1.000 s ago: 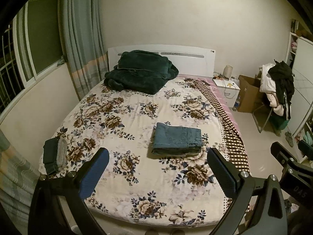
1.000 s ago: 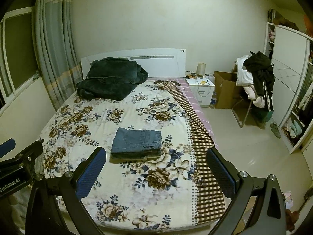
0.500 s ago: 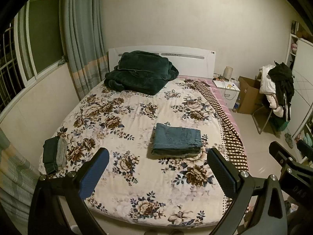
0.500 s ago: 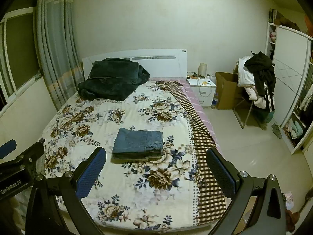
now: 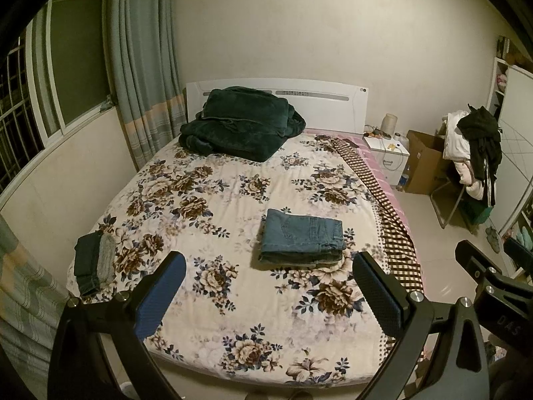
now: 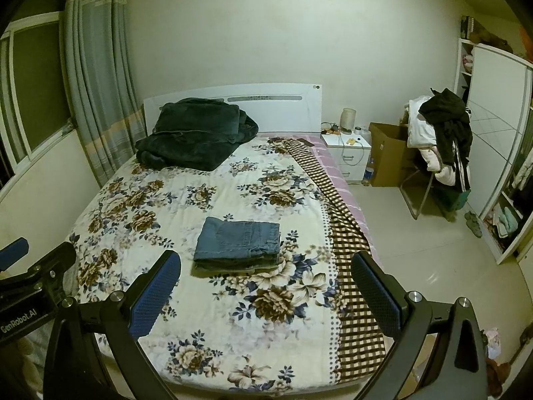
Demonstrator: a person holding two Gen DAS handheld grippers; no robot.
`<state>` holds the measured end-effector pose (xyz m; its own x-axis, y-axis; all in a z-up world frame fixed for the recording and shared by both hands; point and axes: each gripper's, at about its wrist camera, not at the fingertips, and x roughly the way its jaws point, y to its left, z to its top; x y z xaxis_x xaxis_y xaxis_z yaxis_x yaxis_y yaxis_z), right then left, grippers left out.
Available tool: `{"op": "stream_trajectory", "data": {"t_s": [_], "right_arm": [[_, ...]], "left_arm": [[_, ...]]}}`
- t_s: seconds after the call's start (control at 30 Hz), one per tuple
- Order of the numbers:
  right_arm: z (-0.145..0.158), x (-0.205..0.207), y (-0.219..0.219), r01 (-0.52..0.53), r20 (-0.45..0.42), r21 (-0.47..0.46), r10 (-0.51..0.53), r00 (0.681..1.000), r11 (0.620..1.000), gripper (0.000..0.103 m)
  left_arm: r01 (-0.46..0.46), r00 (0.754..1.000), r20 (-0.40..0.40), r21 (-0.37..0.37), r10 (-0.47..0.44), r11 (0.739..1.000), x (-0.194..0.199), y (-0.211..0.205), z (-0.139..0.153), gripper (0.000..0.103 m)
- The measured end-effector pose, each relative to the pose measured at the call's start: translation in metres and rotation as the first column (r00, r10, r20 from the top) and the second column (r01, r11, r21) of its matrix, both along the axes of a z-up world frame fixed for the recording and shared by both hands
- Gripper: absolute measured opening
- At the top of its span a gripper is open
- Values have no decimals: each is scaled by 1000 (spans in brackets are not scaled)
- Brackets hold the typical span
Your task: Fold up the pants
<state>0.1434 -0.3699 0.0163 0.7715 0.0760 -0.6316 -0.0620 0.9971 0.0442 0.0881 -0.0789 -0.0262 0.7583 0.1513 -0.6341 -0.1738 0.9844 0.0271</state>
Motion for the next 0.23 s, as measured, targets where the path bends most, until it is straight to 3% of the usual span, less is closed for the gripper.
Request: {"op": "stream_trajectory", "data": {"t_s": [0.23], "right_arm": [[-1, -1, 2, 0, 0, 1, 0, 1000, 1000, 103]], "left_arm": [[-3, 1000, 6, -1, 3, 1000, -3, 0, 4, 102]]}}
